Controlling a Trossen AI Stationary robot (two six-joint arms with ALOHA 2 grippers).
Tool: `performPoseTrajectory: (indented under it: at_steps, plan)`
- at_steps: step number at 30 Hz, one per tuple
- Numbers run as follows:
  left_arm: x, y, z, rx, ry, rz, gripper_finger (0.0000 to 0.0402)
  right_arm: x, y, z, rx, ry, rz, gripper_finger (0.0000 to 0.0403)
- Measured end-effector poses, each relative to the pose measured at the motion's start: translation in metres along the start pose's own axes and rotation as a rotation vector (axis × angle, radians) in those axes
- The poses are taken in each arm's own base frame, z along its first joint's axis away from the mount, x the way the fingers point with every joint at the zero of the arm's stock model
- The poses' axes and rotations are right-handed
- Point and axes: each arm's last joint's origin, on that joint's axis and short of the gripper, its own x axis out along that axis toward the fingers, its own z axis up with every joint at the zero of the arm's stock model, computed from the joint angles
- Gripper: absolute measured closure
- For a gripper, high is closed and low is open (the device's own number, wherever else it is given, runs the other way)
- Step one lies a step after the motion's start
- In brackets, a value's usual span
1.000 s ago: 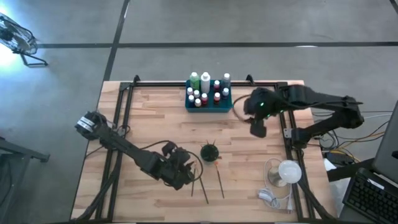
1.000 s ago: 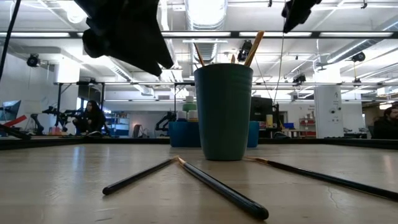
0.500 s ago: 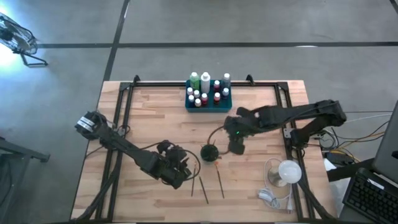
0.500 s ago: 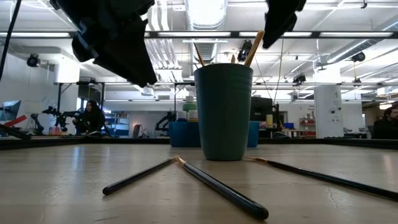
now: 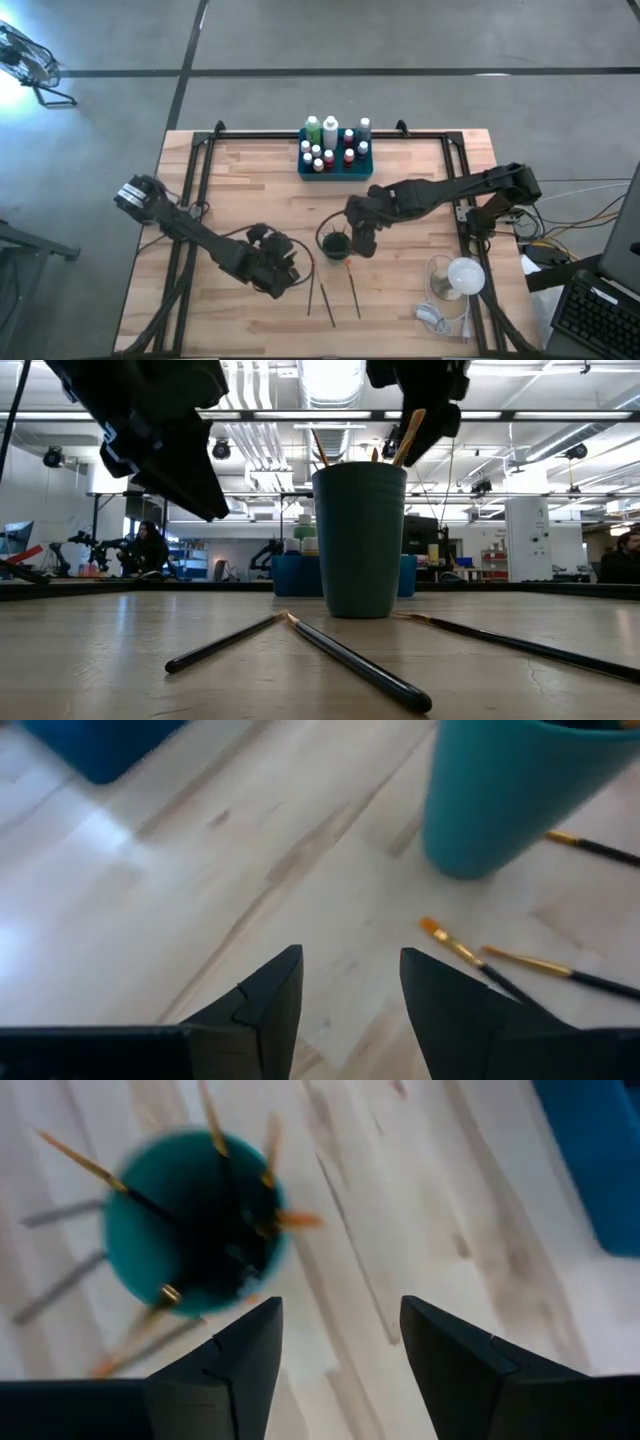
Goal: Pick & Place Paint Supplies
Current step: Adjust the green cup
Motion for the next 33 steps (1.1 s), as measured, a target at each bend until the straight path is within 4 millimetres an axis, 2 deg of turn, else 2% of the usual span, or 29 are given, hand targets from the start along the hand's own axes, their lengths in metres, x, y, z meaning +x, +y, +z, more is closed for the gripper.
performPoseTrajectory:
  at_steps: [4,10,25,33]
  plan:
    - [0.006,0.004,0.003,0.019,-0.001,-0.1,0.0227,-0.001,0.006,0.006,0.026,-0.053,0.072,0.0217]
    - [0.022,0.006,0.009,0.047,-0.039,-0.263,0.0227,-0.003,0.008,0.007,0.05,-0.054,0.093,0.0221]
    - [0.026,0.008,0.011,0.072,-0.08,-0.283,0.0227,-0.001,0.008,0.006,0.055,-0.056,0.078,0.017]
    - [0.026,0.004,0.015,0.112,-0.096,-0.345,0.0227,0.006,0.008,0.001,0.059,-0.049,0.074,0.0128]
